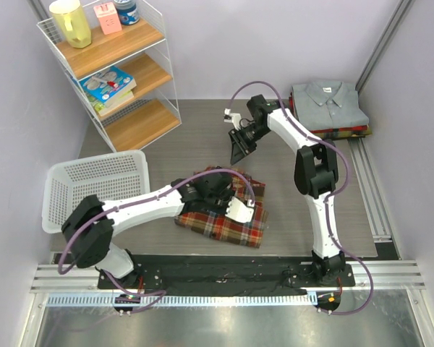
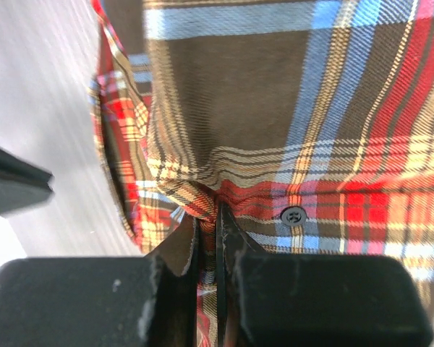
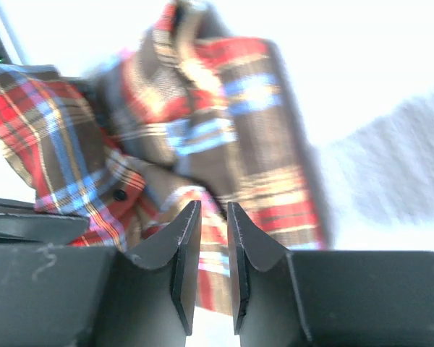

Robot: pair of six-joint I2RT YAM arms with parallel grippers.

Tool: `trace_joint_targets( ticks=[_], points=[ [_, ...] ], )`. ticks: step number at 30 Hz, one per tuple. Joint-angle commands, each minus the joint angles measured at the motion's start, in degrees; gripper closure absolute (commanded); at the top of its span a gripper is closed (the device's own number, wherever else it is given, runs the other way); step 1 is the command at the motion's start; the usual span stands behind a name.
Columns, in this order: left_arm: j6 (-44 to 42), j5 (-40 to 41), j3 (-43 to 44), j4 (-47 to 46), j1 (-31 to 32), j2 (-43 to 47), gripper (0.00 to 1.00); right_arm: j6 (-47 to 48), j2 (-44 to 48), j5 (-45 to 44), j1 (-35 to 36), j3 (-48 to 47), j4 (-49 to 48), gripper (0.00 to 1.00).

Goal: Fold and stack the long sleeve shirts
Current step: Fold the shirt

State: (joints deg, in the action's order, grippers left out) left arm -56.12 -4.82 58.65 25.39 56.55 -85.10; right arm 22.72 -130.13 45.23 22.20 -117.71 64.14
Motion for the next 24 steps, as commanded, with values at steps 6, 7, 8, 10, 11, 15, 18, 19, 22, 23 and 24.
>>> trace_joint_targets(
  ticks=[6, 7, 8, 10, 11, 15, 18, 19, 22, 23, 24],
  points=[
    [-2.59, -5.63, 6.46, -10.18, -8.20, -11.65, 0.97, -0.92, -4.61, -5.33, -0.05, 1.24, -5.15, 0.77],
    [-2.59, -6.16, 7.00, -10.70, -8.74, -12.71, 0.96, -1.18, -4.61, -5.59, -0.05, 1.86, -5.77, 0.78],
    [-2.68, -6.43, 7.44, -10.97, -9.53, -14.90, 0.96, -1.54, -4.70, -5.68, -0.13, 2.39, -6.48, 0.78],
    [-2.94, -7.30, 8.23, -12.81, -10.23, -16.67, 0.95, -1.80, -4.96, -5.68, -0.13, 3.45, -7.62, 0.80],
    [-3.29, -7.40, 8.41, -13.60, -10.50, -18.68, 0.94, -1.80, -5.14, -5.68, -0.05, 3.71, -7.80, 0.80],
    [-2.69, -8.45, 9.81, -13.26, -10.50, -22.12, 0.94, -1.28, -5.75, -5.42, 0.04, 4.94, -7.98, 0.81],
    [-0.49, -10.99, 10.78, -7.83, -10.24, -22.65, 0.95, -0.57, -5.23, -5.33, 0.30, 7.04, -7.98, 0.82],
    [1.26, -11.35, 10.69, -5.29, -9.98, -22.48, 0.95, -0.22, -4.44, -5.24, 0.39, 7.84, -7.89, 0.82],
    [4.69, -13.28, 8.85, -1.14, -8.57, -20.29, 0.95, 0.83, -1.81, -4.81, 1.18, 12.40, -7.89, 0.83],
    [5.40, -13.55, 7.89, 0.44, -7.52, -19.41, 0.95, 1.27, -1.19, -4.11, 1.53, 13.72, -8.06, 0.83],
    [6.36, -13.72, 5.79, 0.89, -6.90, -18.53, 0.95, 1.36, -0.31, -3.67, 2.14, 16.61, -8.15, 0.83]
  ],
)
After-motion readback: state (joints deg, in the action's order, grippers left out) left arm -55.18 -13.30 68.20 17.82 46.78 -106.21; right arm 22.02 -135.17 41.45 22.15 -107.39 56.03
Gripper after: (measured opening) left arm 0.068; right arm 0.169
